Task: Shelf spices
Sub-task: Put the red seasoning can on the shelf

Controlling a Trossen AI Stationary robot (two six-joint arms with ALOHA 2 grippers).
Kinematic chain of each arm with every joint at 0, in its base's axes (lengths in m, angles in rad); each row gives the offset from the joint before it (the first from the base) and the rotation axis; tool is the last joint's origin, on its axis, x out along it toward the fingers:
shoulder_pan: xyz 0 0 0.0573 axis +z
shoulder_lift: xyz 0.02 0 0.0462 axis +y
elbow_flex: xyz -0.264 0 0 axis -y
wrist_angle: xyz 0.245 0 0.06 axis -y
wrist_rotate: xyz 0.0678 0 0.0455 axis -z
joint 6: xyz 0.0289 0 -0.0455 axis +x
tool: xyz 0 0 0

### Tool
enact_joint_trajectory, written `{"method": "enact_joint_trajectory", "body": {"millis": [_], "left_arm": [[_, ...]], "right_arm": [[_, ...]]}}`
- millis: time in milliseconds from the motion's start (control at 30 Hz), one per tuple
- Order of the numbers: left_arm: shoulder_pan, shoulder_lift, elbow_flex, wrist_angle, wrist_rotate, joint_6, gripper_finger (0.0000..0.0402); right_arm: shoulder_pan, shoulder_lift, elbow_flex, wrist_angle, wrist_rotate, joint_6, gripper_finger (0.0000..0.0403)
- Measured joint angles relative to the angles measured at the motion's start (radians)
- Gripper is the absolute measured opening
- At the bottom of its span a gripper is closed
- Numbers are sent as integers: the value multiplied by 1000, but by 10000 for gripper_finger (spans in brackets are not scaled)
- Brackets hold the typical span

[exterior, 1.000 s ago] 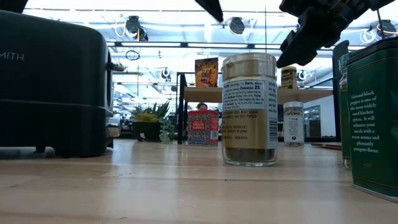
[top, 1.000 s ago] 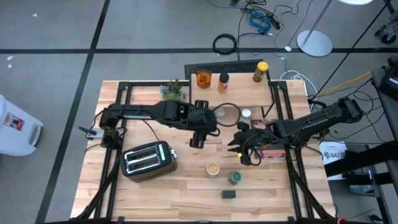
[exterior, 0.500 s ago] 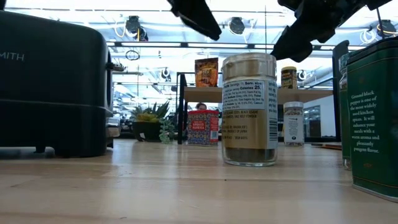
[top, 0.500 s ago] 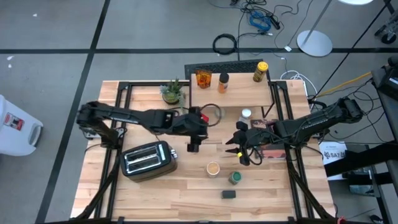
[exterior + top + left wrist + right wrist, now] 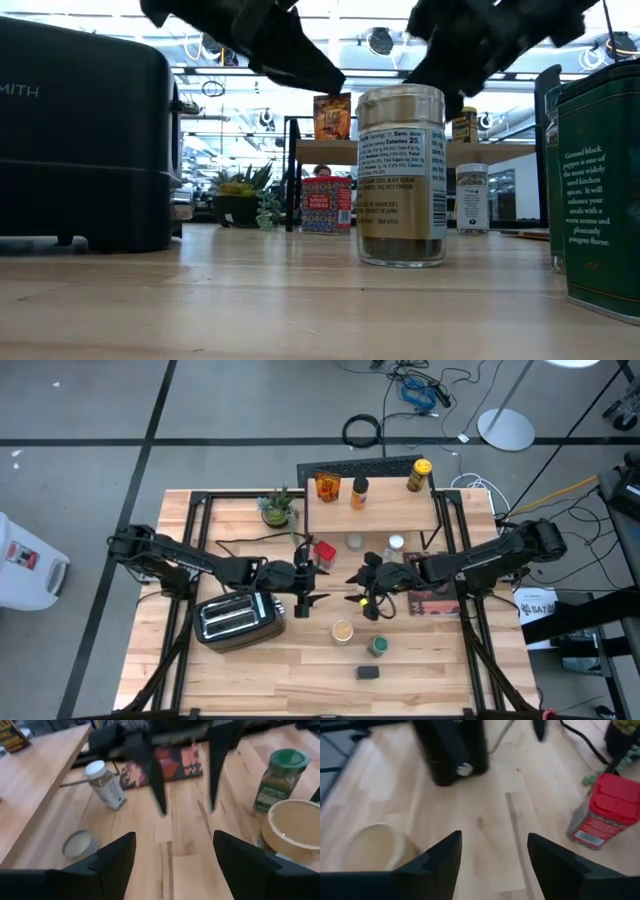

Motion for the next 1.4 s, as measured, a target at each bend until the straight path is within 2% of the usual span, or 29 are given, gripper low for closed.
{"method": "enact_joint_trajectory", "body": {"millis": [200,500,1000,1233,1400], "left_arm": [[-8,1,-87,78,-26,-3,276],[-9,1,-199,191,-48,-62,276],[-18,1,-207,189,-47,-78,276],[-33,1,-207,193,-47,-78,276],[-34,1,-207,192,-47,-79,276]], "right_arm": [[-47,96,0,69,81,20,220],[-115,151,0,242,86,15,257],[-216,151,0,271,83,0,308],[-217,172,1,299,80,7,314],[-224,237,21,345,83,3,314]]}}
